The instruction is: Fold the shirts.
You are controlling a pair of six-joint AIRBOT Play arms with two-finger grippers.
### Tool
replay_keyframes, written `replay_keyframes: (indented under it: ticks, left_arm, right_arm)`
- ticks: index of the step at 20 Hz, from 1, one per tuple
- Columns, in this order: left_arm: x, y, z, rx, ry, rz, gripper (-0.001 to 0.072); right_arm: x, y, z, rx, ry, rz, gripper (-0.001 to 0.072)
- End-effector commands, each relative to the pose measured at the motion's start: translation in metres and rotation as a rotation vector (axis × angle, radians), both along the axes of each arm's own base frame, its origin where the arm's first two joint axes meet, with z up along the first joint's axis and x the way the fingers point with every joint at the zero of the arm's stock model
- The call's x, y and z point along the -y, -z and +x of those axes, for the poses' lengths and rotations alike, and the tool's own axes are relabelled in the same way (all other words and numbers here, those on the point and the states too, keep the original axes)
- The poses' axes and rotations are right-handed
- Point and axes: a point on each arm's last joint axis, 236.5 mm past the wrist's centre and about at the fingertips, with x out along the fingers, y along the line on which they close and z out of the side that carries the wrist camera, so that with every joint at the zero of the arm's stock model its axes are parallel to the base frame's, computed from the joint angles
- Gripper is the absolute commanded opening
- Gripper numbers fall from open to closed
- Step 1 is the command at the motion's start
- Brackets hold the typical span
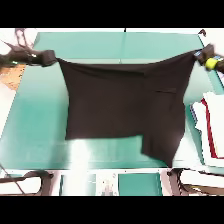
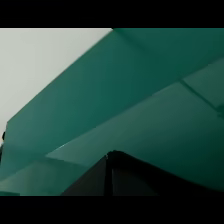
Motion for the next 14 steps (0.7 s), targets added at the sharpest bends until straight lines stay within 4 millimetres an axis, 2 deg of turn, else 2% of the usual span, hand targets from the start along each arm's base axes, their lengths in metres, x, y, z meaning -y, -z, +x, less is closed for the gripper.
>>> replay_keyframes:
  ticks: [1, 4, 7, 9, 14]
  left_arm:
    - [0.000, 0.051, 0.047, 0.009, -0.125, -0.109, 0.0019]
    - [-0.012, 0.053, 0.062, 0.059, -0.185, -0.103, 0.0020]
    - [-0.009, 0.067, 0.057, 0.021, -0.159, -0.092, 0.0020]
    - [-0.002, 0.083, 0.045, -0.045, -0.110, -0.071, 0.0020]
    - [0.010, 0.116, 0.000, -0.228, 0.030, -0.005, 0.0020]
  right_arm:
    - [0.006, 0.090, 0.050, -0.109, -0.015, 0.128, 0.0014]
    - [0.010, 0.107, 0.078, -0.112, -0.045, 0.163, 0.0013]
    - [0.020, 0.109, 0.080, -0.111, -0.040, 0.164, 0.0013]
    - [0.019, 0.116, 0.064, -0.150, -0.109, 0.150, 0.0013]
    - [0.019, 0.159, 0.009, -0.378, -0.255, 0.079, 0.0013]
